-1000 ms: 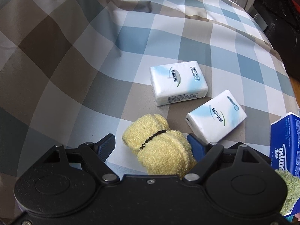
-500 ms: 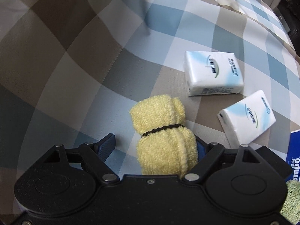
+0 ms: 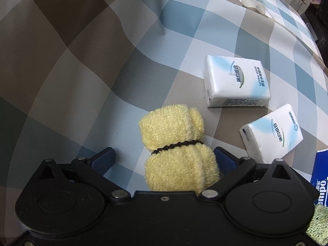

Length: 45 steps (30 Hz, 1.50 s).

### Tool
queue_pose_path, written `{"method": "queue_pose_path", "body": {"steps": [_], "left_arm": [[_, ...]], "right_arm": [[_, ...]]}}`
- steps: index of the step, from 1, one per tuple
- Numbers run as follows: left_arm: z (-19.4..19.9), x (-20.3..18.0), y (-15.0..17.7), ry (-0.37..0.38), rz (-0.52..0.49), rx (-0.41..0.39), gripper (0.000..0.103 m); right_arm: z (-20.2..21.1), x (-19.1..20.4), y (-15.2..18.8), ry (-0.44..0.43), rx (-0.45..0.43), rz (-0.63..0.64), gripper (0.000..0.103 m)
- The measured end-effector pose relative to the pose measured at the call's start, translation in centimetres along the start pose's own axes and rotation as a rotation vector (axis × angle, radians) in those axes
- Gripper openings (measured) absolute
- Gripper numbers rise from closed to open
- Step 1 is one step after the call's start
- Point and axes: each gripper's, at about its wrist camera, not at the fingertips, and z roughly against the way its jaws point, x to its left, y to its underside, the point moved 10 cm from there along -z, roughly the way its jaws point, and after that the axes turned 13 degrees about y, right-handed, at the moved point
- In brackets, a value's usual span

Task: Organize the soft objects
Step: 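Grasp the yellow towel roll with the left gripper while the right gripper moves toward the tissue packs, then hold the yellow roll in the left gripper while the right gripper grasps a white tissue pack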

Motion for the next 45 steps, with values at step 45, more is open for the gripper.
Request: {"method": "queue_pose_path", "body": {"steps": [45], "left_arm": [[1.4, 1.6, 0.0, 0.011, 0.107, -0.047, 0.069]], "right_arm": [[-10.6, 8.3, -4.0, -0.100, 0.075, 0.287, 0.092]]}}
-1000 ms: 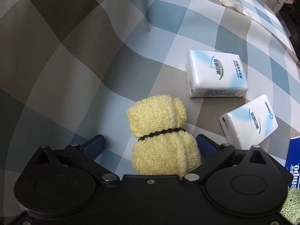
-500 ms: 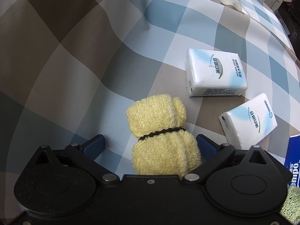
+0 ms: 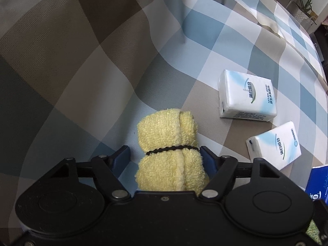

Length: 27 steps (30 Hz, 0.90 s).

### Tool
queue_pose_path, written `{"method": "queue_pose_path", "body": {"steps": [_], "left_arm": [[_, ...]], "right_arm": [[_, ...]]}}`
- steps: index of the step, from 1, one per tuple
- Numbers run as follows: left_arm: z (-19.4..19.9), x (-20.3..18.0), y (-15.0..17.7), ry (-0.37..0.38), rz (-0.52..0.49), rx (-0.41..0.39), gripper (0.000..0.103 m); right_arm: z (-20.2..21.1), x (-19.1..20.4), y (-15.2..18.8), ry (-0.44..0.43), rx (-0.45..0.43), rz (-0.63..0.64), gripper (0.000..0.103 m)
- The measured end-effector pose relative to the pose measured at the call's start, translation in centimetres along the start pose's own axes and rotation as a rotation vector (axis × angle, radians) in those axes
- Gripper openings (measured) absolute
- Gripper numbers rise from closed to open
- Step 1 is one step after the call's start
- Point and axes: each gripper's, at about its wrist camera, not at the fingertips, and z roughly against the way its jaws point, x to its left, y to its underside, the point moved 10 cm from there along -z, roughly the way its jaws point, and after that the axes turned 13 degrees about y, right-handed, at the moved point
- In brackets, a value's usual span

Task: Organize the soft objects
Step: 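Hold the yellow roll in the left gripper while the right gripper grasps a white tissue pack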

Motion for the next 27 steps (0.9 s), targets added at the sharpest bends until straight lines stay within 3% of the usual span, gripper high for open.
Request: {"method": "queue_pose_path", "body": {"steps": [10, 27], "left_arm": [[0.2, 0.5, -0.3, 0.036, 0.051, -0.011, 0.067], [0.2, 0.5, -0.4, 0.041, 0.057, -0.012, 0.067]], "right_arm": [[-5.3, 2.7, 0.0, -0.031, 0.088, 0.091, 0.093], [-8.3, 4.3, -0.6, -0.025, 0.191, 0.170, 0.096]]}}
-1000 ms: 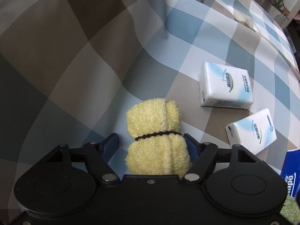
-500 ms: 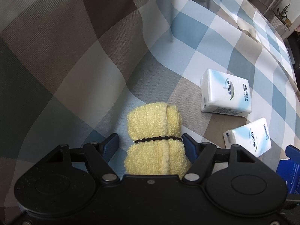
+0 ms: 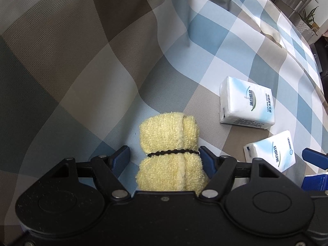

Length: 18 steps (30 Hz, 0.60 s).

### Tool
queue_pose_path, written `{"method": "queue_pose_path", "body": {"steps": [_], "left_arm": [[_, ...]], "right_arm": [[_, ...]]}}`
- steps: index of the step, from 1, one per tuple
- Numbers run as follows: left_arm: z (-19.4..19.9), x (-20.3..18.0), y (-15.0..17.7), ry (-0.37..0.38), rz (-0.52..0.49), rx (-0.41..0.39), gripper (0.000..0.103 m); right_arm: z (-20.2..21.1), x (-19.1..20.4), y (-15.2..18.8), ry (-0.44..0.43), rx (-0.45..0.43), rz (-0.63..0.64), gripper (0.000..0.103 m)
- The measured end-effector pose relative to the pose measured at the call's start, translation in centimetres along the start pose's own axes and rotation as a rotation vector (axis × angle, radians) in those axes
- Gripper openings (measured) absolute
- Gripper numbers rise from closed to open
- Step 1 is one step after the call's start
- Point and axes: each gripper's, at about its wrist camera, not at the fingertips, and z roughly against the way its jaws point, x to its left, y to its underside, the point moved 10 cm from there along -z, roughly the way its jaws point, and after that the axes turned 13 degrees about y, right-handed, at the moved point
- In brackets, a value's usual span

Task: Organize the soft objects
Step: 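Hold the yellow roll in the left gripper while the right gripper grasps a white tissue pack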

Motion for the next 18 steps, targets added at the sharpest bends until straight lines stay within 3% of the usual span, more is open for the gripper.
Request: {"method": "queue_pose_path", "body": {"steps": [10, 15, 16, 18], "left_arm": [[0.0, -0.1, 0.0, -0.002, -0.002, 0.000, 0.068], [0.0, -0.1, 0.0, -0.003, -0.004, 0.001, 0.068], [-0.1, -0.1, 0.0, -0.004, -0.005, 0.001, 0.068], [-0.1, -0.2, 0.0, -0.005, -0.006, -0.001, 0.067]], "right_arm": [[-0.7, 0.1, 0.9, -0.003, -0.006, -0.066, 0.095], [-0.2, 0.4, 1.1, -0.029, -0.034, -0.079, 0.084], [0.0, 0.5, 1.0, -0.030, -0.045, -0.081, 0.075], [0.4, 0.5, 1.0, -0.012, -0.058, -0.088, 0.074]]}}
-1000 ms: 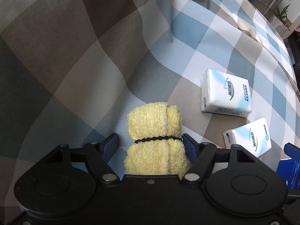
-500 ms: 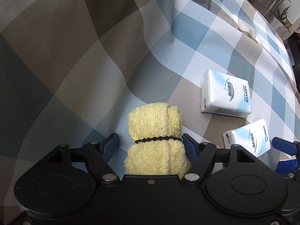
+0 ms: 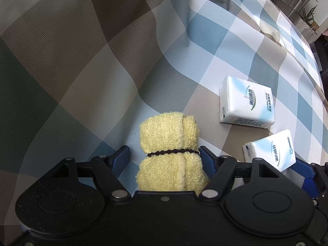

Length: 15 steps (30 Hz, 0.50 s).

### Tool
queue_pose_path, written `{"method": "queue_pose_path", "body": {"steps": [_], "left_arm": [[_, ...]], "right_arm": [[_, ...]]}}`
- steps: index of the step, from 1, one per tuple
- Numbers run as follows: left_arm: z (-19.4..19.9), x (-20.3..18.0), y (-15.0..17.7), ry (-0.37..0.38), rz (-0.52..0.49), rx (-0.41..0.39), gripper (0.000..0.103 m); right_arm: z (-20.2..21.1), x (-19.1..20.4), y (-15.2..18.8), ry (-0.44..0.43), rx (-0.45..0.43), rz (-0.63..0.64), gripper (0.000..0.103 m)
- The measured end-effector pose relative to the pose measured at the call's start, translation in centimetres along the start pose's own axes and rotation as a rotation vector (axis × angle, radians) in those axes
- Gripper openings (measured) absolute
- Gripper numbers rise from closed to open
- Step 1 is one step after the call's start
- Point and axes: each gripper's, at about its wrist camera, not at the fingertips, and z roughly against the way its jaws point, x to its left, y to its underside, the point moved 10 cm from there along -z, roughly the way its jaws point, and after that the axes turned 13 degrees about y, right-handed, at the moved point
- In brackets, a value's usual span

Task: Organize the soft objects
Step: 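Hold the yellow roll in the left gripper while the right gripper grasps a white tissue pack, then carry the yellow roll and white tissue pack over the gold tray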

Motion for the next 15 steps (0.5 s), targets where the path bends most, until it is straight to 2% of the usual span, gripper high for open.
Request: {"method": "queue_pose_path", "body": {"steps": [6, 9, 15], "left_arm": [[0.2, 0.1, 0.1, -0.013, -0.001, -0.017, 0.061], [0.5, 0.3, -0.1, -0.033, -0.016, -0.043, 0.048], [0.8, 0.4, -0.4, -0.014, -0.012, -0.069, 0.045]], "right_arm": [[1.5, -1.3, -0.3, 0.045, -0.050, -0.059, 0.074], [2.8, -2.4, -0.6, 0.044, -0.079, -0.116, 0.074], [6.9, -4.3, -0.6, 0.041, -0.169, -0.217, 0.074]]}}
